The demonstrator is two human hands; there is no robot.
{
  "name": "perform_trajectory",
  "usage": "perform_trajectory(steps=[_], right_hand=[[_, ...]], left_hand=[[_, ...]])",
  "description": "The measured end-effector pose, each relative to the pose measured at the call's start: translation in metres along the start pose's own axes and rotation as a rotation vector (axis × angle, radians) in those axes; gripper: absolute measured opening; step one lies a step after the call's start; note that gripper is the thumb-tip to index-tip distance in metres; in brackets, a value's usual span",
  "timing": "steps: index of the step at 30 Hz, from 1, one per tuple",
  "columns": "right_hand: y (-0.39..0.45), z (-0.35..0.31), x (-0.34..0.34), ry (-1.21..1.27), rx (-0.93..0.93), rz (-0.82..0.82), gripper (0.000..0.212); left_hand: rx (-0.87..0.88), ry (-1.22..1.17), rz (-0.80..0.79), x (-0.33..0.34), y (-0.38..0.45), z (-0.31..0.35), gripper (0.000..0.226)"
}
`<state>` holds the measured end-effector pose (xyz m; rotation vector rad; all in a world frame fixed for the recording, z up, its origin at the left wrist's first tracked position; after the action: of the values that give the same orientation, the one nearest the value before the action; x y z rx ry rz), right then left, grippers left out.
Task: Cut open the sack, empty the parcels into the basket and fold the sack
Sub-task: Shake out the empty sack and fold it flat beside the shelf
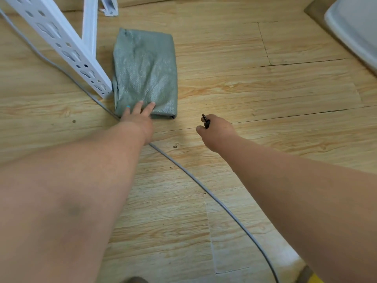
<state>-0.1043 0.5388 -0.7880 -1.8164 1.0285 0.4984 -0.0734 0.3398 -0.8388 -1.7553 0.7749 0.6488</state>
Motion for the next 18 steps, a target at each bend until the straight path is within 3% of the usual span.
perform_trajectory(steps=[8, 14, 16, 18], right_hand=[[-0.015, -0.035, -0.001, 0.051, -0.06, -0.034, 0.039], [-0.022, -0.045, -0.002, 0.104, -0.039, -0.064, 0.043], [-0.018, -0.044, -0.003, 0.146, 0.005, -0.049, 0.036], [-0.011, -0.043, -0.003, 0.238, 0.069, -0.051, 0.025]], left_hand=[[0.019, -0.324, 0.175, -0.015, -0.049, 0.013, 0.069], [0.003, -0.606, 0.14, -0.024, -0.086, 0.015, 0.057], [-0.073, -0.766, 0.195, -0.026, -0.091, 0.011, 0.046], [-0.213, -1.003, 0.218, -0.028, -0.095, 0.006, 0.018]])
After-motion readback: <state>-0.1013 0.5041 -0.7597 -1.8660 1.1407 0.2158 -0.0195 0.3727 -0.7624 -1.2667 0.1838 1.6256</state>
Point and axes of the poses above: each hand's wrist, its own y-axis towards the middle knuckle, its own x-axis out of the palm, z = x × y, the point moved 2 cm from there along y, towards the middle knuckle, and after that the axes turned 4 degrees about z, right-handed, at the moved point
